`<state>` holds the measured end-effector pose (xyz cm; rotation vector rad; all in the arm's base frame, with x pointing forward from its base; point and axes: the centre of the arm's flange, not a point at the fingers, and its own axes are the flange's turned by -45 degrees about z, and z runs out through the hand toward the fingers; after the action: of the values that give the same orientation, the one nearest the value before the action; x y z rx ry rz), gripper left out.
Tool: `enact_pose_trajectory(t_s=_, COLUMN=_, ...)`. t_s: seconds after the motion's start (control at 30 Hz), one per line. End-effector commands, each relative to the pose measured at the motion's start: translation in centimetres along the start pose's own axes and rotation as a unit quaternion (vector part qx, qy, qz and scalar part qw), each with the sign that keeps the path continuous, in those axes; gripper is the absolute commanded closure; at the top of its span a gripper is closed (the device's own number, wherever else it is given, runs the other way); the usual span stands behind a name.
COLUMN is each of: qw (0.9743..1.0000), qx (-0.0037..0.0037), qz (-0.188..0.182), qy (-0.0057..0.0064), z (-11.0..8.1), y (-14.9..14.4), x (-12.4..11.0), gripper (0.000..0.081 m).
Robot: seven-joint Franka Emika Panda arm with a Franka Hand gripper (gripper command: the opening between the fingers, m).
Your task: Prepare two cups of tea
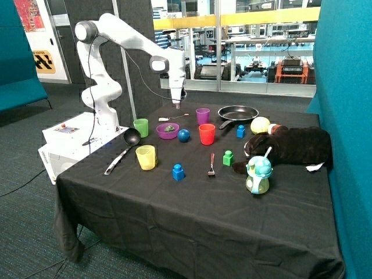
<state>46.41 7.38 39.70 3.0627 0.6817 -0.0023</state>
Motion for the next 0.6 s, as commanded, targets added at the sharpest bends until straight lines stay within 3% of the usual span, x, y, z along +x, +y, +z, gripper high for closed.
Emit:
enact_pose_trajectory(t_s=0.0, qw=0.9986, qx=0.00172, qz=-0.053, qy=0.0012, z=0.2, y=-2.3, x=-1.0, gripper=0.0367)
enact_pose_trajectory(t_s=0.5, qw=0.9970, qx=0.00169, qz=-0.078, qy=0.0013, z=0.1, y=-7.3, x=-2.5, gripper=0.0367)
enact_pose_trajectory(t_s=0.53, qw=0.9968, qx=0.00169, qz=-0.080, qy=0.0013, z=0.2, y=-7.7, x=-2.9, gripper=0.0328)
enact_pose_trajectory(t_s=0.57, qw=0.9968, qx=0.00169, qz=-0.080, qy=0.0013, z=0.3, y=-8.0, x=-3.2, gripper=0.0357)
